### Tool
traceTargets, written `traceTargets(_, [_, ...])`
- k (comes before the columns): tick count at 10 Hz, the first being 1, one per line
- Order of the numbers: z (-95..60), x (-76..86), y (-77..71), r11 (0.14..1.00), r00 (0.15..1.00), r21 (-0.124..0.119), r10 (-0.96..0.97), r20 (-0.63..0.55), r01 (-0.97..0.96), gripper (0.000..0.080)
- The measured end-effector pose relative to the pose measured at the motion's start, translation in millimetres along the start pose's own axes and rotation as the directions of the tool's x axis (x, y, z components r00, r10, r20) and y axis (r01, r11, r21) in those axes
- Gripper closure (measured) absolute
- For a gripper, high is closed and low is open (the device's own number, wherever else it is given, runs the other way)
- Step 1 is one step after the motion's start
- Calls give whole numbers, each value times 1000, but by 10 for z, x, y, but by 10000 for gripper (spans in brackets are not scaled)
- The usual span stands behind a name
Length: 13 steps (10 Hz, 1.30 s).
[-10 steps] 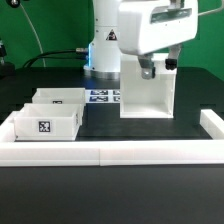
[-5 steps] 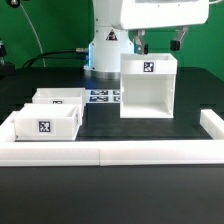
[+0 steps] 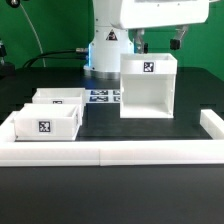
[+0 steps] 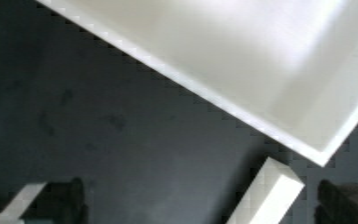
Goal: Assemble drawer
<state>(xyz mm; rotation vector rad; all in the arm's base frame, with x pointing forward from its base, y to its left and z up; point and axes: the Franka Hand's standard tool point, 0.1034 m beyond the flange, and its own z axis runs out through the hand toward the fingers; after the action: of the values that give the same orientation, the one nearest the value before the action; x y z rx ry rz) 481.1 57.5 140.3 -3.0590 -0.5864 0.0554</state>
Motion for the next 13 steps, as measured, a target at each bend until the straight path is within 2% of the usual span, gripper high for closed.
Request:
traceTargets(1, [-13, -86, -43, 994, 994, -4, 108, 4, -108, 150])
traceTargets(2, [-9, -182, -163, 978, 978, -11, 207, 12, -206, 150])
traceTargets(4, [34, -261, -322, 944, 944, -14, 329, 27, -329, 150])
traceTargets(7, [144, -353, -527, 921, 921, -16, 389, 26, -389, 150])
traceTargets(9, [151, -359, -523, 922, 922, -16, 386, 29, -386, 150])
traceTargets(10, [159, -365, -529, 918, 917, -11, 398, 29, -397, 150])
traceTargets(11, [192, -401, -553, 887, 887, 24, 461, 33, -462, 150])
traceTargets(13, [327, -528, -657, 861, 862, 46, 506, 21, -506, 150])
